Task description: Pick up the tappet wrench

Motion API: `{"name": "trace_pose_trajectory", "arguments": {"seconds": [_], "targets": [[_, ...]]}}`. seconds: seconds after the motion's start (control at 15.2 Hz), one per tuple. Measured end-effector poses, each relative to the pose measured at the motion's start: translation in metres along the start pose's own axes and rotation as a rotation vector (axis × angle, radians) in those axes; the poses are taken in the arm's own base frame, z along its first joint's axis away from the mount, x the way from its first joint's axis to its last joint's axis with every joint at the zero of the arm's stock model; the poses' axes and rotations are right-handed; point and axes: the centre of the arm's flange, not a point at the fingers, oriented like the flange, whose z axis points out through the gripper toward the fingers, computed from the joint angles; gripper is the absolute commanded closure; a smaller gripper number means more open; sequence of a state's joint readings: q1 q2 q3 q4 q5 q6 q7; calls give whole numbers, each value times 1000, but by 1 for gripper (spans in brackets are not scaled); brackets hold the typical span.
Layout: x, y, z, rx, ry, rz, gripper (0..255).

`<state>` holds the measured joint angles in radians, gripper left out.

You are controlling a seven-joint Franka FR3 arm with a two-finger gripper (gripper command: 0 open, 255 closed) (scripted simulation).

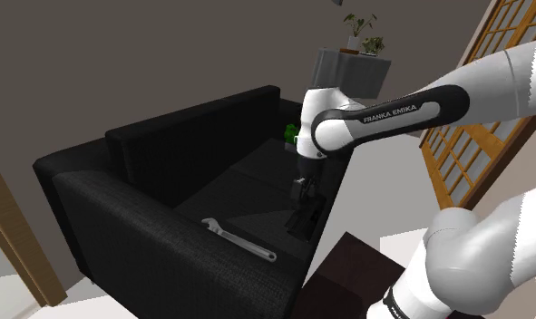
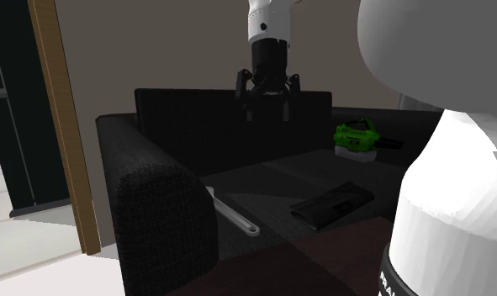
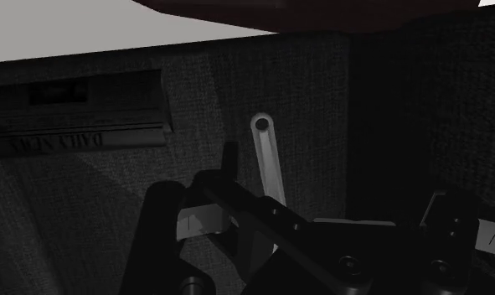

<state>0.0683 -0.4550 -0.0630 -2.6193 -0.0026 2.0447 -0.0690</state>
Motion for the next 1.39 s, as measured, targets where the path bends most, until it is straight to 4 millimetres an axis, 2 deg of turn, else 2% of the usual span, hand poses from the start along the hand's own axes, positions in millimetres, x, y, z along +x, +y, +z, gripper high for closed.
{"name": "trace_pose_trajectory", "arguments": {"seconds": [0.86,1.39], "targets": [[109,-13,124,-30,70,-120,0],[180,-38,196,-48,111,-193,0]]}}
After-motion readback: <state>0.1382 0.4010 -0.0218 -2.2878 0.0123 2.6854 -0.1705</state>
